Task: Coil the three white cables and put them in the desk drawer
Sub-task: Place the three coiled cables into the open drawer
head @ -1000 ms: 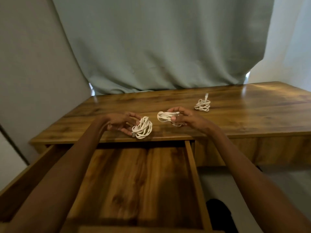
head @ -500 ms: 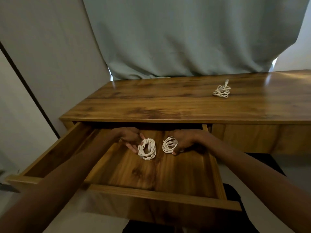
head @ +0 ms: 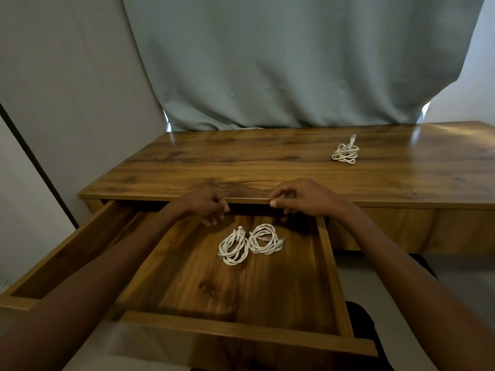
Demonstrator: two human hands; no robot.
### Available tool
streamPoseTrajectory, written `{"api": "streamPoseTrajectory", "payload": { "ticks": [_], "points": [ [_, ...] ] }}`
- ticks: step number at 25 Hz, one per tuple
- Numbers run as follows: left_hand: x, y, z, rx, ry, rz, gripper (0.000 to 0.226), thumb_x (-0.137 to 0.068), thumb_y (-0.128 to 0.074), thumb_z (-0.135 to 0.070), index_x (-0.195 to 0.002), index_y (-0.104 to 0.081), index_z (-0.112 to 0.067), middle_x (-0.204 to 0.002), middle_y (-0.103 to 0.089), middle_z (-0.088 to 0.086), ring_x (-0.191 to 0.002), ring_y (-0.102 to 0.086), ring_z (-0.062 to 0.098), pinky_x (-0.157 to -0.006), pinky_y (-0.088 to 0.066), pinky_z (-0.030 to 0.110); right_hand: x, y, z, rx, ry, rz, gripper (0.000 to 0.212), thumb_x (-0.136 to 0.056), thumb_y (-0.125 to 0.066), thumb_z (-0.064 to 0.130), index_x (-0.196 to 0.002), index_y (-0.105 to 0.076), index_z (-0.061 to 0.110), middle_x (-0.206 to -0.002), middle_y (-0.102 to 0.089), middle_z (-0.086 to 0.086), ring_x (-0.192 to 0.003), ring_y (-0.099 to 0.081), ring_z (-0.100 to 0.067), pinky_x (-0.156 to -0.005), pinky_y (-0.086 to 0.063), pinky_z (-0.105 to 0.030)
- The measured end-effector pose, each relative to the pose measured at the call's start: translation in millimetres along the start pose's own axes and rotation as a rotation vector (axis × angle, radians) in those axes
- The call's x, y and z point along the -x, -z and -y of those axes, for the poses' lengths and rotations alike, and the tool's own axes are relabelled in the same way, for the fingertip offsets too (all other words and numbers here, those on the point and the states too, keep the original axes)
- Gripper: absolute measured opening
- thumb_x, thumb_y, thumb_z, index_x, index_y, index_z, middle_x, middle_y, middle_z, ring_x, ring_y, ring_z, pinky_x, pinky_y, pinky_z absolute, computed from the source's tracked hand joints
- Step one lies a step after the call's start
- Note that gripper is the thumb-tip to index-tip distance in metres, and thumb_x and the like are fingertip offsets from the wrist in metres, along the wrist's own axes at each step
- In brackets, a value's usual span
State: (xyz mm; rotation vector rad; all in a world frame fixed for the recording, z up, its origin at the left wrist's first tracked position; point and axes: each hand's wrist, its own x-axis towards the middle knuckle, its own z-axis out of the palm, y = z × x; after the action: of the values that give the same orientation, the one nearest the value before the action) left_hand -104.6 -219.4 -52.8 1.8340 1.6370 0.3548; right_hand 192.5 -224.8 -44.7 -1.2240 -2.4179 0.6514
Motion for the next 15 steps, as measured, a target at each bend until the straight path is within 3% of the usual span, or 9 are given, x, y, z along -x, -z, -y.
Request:
{"api": "streamPoseTrajectory", "payload": {
  "ticks": [2, 5, 8, 10, 12, 15],
  "points": [
    [-1, 7, -14, 0.128, -0.156, -0.083, 0.02, -0.1, -0.057, -0.024, -0.106, -0.068, -0.009, -0.095, -0.073, 0.01, -0.078, -0.07, 0.019, -0.066, -0.058, 0.027, -2, 25, -22, -0.004, -0.028, -0.355, 0.027, -0.094, -0.063, 0.041, -0.117, -0.068, 0.029, -0.115, -0.07, 0.008, -0.102, -0.066, -0.012, -0.085, -0.051, -0.032],
    [-25, 4, -41, 0.051, -0.378, -0.275, 0.022, -0.098, -0.06, -0.031, -0.107, -0.069, -0.014, -0.099, -0.072, 0.001, -0.085, -0.067, 0.012, -0.073, -0.053, 0.028, -14, 50, -76, 0.131, -0.273, -0.687, 0.048, -0.09, -0.066, 0.045, -0.134, -0.056, 0.026, -0.141, -0.054, -0.008, -0.123, -0.055, -0.03, -0.095, -0.046, -0.04],
    [-55, -7, -71, 0.003, -0.448, -0.363, 0.022, -0.097, -0.06, -0.034, -0.113, -0.066, -0.021, -0.105, -0.065, -0.008, -0.093, -0.059, 0.002, -0.074, -0.046, 0.025, -21, 64, -124, 0.186, -0.519, -0.664, 0.079, -0.083, -0.066, 0.057, -0.149, -0.033, 0.029, -0.161, -0.022, -0.013, -0.137, -0.035, -0.043, -0.107, -0.038, -0.053],
    [-68, -13, -87, -0.008, -0.449, -0.374, 0.023, -0.097, -0.06, -0.035, -0.115, -0.064, -0.022, -0.104, -0.063, -0.01, -0.093, -0.058, 0.002, -0.071, -0.043, 0.022, -29, 63, -146, 0.142, -0.57, -0.611, 0.088, -0.078, -0.063, 0.066, -0.151, -0.024, 0.036, -0.162, -0.015, -0.011, -0.14, -0.033, -0.042, -0.108, -0.039, -0.057],
    [-81, -18, -97, -0.038, -0.448, -0.387, 0.024, -0.096, -0.06, -0.036, -0.115, -0.064, -0.021, -0.105, -0.064, -0.007, -0.093, -0.06, 0.007, -0.071, -0.043, 0.024, -38, 64, -160, 0.176, -0.591, -0.598, 0.086, -0.072, -0.057, 0.075, -0.145, -0.033, 0.037, -0.152, -0.036, -0.013, -0.13, -0.047, -0.039, -0.103, -0.044, -0.055],
    [-91, -21, -103, -0.039, -0.447, -0.391, 0.023, -0.097, -0.06, -0.034, -0.114, -0.065, -0.018, -0.104, -0.064, -0.006, -0.094, -0.059, 0.01, -0.071, -0.043, 0.024, -46, 70, -166, 0.229, -0.531, -0.625, 0.064, -0.076, -0.057, 0.065, -0.128, -0.056, 0.027, -0.124, -0.063, -0.009, -0.11, -0.061, -0.032, -0.09, -0.052, -0.044]
  ]
}}
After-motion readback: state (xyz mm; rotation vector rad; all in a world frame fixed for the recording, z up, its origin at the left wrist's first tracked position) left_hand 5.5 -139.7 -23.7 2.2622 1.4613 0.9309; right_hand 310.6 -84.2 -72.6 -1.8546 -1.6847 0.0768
